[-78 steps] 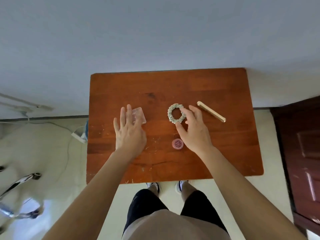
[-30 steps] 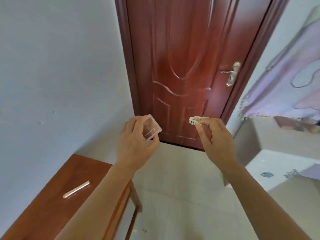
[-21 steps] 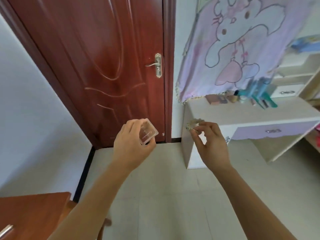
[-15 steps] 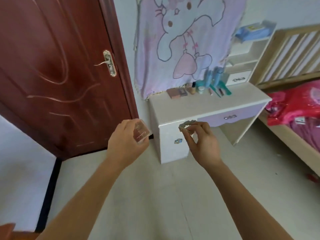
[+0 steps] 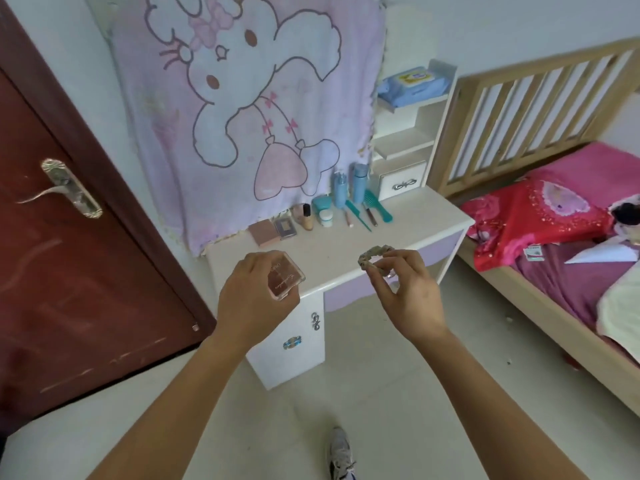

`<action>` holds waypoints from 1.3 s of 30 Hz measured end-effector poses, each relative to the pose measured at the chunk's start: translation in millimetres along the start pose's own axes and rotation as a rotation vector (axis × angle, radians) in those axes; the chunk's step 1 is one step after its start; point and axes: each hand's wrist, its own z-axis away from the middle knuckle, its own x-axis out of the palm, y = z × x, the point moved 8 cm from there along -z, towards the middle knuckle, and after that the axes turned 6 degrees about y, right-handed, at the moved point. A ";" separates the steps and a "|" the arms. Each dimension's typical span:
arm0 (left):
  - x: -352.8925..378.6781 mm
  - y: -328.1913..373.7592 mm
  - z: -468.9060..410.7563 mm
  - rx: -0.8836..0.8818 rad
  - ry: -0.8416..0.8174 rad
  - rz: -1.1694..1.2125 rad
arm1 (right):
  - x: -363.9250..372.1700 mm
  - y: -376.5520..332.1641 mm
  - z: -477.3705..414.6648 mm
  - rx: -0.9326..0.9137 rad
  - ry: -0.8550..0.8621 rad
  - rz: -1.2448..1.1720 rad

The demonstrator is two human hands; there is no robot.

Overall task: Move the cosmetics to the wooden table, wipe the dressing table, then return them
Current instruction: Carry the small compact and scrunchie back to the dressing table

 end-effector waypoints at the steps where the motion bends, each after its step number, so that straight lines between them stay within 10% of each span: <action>1: 19.4 0.0 -19.7 -0.004 -0.018 0.022 | 7.5 11.8 -16.7 0.006 -0.007 0.017; 14: 173.4 24.3 -230.3 0.079 -0.066 -0.166 | 66.9 139.7 -225.5 0.013 0.048 0.086; 29: 304.7 -84.0 -236.5 -0.588 -0.153 -0.113 | 342.0 215.2 -321.2 -0.197 -0.655 -0.175; 39: 388.3 -147.4 -203.1 -0.591 -0.244 -0.234 | 417.3 255.9 -250.2 -0.125 -0.844 -0.163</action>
